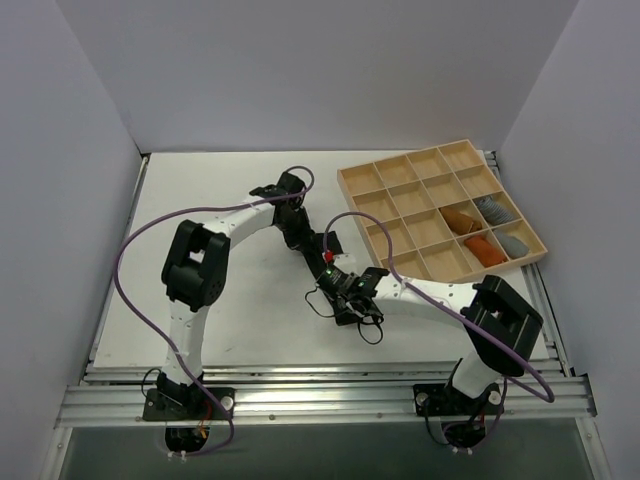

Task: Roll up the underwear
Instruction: Fold the underwear

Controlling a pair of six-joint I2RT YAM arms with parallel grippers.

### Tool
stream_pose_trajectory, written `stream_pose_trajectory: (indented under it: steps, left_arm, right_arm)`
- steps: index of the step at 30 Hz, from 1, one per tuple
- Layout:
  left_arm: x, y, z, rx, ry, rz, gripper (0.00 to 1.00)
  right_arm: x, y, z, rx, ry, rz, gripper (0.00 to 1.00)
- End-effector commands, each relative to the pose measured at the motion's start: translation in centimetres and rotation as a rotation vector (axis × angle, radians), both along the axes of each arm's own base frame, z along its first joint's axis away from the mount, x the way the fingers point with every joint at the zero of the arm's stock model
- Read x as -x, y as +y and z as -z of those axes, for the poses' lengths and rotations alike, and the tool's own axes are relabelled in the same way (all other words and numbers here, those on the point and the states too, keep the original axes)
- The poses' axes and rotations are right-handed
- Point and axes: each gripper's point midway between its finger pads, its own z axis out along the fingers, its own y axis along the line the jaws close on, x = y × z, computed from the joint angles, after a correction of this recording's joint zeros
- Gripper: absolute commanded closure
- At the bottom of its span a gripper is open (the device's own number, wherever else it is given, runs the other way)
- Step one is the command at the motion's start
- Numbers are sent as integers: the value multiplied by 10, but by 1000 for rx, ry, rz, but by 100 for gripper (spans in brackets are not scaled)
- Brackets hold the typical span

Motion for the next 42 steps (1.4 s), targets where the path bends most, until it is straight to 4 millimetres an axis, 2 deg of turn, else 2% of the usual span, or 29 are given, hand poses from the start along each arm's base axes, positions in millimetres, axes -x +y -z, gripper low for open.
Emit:
stream_pose_trajectory:
  steps: [1,5,7,8,14,16,17,19,20,21,26,28,29,33,38,42]
  left_arm:
    - [3,13,-16,-24,-39,-12,90]
    - [8,22,-19,-42,-41,-32,79]
    - [6,26,-21,-47,-46,-45,77]
    - [4,27,-25,-44,-55,-47,71]
    - [-12,21,-50,-23,-114,-42,59]
    - [-17,19,-52,-19,-120,-32,55]
    - [-16,18,-46,-27,-104,-24,54]
    - [-20,13,-49,-13,-102,-5,53]
    - [-17,13,-41,-24,-77,4,52]
    - [-20,11,-43,-20,-81,4,52]
    - [-21,7,-30,-21,-53,15,49]
    - [-22,4,-23,-16,-41,15,48]
    - [-23,3,-22,-11,-37,14,48]
    - [-24,0,-15,-9,-21,17,49]
    - [-28,-6,-13,18,-30,14,53]
    - [-30,-12,-13,41,-29,22,64]
  right_arm:
    - [5,-9,-3,14,-5,31,100]
    - [7,-11,-1,11,0,41,100]
    - [7,-10,-4,5,-1,42,100]
    - [6,-9,-7,1,-5,43,100]
    - [-7,10,-45,-98,-57,67,100]
    - [-10,12,-51,-116,-63,84,100]
    - [-12,13,-54,-124,-68,91,99]
    - [-15,13,-57,-132,-75,104,91]
    - [-17,13,-59,-136,-82,111,88]
    - [-18,12,-59,-132,-84,114,86]
    - [-34,-3,-45,-44,-96,106,74]
    - [-42,-5,-45,-11,-114,96,72]
    - [-44,-6,-37,16,-103,88,71]
    - [-50,-6,-27,69,-103,48,71]
    - [-47,-10,-15,94,-82,39,73]
    - [-43,-15,-5,110,-68,37,76]
